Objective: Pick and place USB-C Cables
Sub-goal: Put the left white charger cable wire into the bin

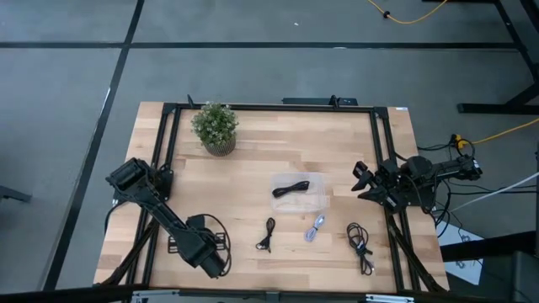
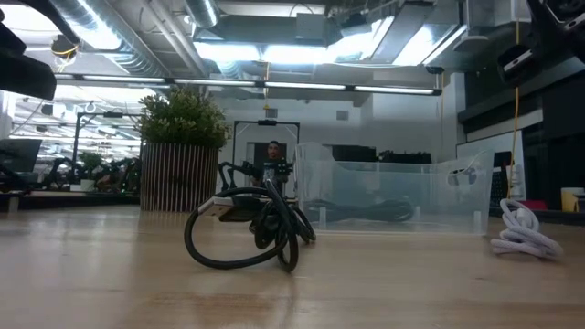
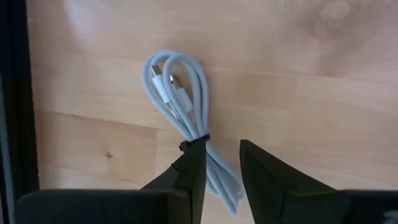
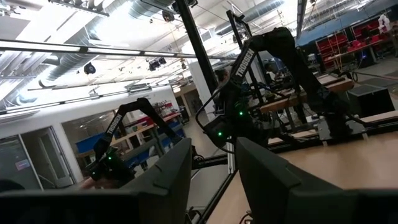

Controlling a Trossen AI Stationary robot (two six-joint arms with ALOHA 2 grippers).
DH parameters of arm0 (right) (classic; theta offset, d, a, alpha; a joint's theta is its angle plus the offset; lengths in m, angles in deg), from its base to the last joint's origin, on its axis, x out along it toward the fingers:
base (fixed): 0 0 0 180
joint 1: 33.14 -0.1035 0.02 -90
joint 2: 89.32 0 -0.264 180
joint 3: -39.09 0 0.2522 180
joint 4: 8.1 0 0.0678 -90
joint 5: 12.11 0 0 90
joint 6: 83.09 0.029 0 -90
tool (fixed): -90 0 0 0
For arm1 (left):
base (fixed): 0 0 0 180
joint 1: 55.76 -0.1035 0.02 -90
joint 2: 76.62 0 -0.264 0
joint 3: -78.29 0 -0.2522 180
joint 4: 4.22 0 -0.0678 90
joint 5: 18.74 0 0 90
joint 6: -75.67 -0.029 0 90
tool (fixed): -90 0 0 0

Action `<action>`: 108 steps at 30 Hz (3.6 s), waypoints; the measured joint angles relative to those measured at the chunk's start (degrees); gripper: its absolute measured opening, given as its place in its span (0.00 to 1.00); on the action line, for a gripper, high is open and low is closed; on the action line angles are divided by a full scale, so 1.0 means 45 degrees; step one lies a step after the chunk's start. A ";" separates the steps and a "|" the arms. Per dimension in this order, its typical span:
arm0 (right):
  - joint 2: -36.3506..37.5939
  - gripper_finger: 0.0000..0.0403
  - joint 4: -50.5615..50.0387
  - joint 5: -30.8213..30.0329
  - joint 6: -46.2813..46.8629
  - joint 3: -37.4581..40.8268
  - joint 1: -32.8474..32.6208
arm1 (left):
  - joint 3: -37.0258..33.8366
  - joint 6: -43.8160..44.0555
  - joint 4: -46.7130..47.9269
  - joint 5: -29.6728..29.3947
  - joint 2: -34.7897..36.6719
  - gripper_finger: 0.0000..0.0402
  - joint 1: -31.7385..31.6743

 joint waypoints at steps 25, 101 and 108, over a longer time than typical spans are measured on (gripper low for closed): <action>-0.0002 0.33 -0.0036 0.0015 0.0007 0.0000 0.0000 | 0.0511 -0.0337 0.0555 0.0633 0.0004 0.23 0.0227; 0.0008 0.33 0.5979 0.6227 0.1492 -0.0010 0.0005 | 0.6320 -2.7337 -0.6691 -0.1171 -0.3231 0.02 -0.8989; 0.0008 0.33 0.5973 0.6227 0.1183 -0.0010 0.0000 | 0.6325 -2.7362 -0.6860 0.0038 -0.3577 0.17 -0.8771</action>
